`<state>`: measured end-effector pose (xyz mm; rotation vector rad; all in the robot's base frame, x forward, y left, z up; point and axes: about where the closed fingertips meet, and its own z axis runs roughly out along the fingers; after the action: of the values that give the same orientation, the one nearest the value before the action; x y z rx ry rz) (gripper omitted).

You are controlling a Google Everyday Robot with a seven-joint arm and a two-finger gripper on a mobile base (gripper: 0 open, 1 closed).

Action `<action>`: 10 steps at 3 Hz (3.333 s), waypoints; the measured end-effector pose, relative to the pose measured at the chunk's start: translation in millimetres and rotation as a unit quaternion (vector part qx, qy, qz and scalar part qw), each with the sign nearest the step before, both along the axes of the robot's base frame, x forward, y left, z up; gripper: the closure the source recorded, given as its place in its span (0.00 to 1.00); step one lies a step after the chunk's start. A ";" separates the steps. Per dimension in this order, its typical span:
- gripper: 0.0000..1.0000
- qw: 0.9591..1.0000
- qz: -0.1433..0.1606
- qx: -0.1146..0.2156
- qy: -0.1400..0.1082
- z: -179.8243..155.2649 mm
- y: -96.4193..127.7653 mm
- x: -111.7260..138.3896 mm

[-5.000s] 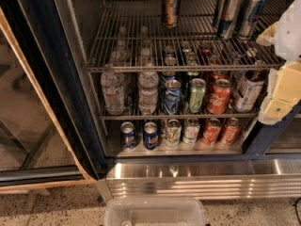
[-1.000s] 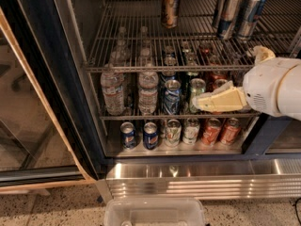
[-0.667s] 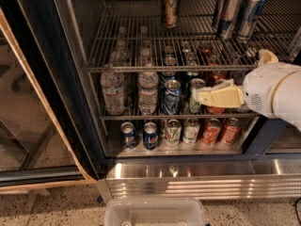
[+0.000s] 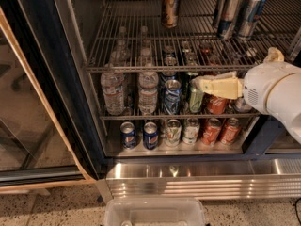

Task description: Pick redbull can from top shelf of fridge

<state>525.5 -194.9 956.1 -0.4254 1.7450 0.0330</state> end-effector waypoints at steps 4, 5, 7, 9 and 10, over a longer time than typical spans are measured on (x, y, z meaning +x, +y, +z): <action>0.29 0.991 -0.026 -0.019 -0.131 70.6 -19.2 65.3; 0.12 0.991 -0.041 0.012 -0.129 67.9 -32.6 80.5; 0.20 0.987 -0.087 0.058 -0.121 61.7 -60.8 95.2; 0.06 0.988 -0.093 0.055 -0.114 60.2 -66.7 111.5; 0.08 0.988 -0.093 0.055 -0.114 60.2 -66.6 111.5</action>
Offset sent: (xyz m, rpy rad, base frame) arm 0.0506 -0.0171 0.0675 -0.0202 -0.3127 -0.0517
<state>637.0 -261.5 1016.3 -0.1755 1.5418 -0.0513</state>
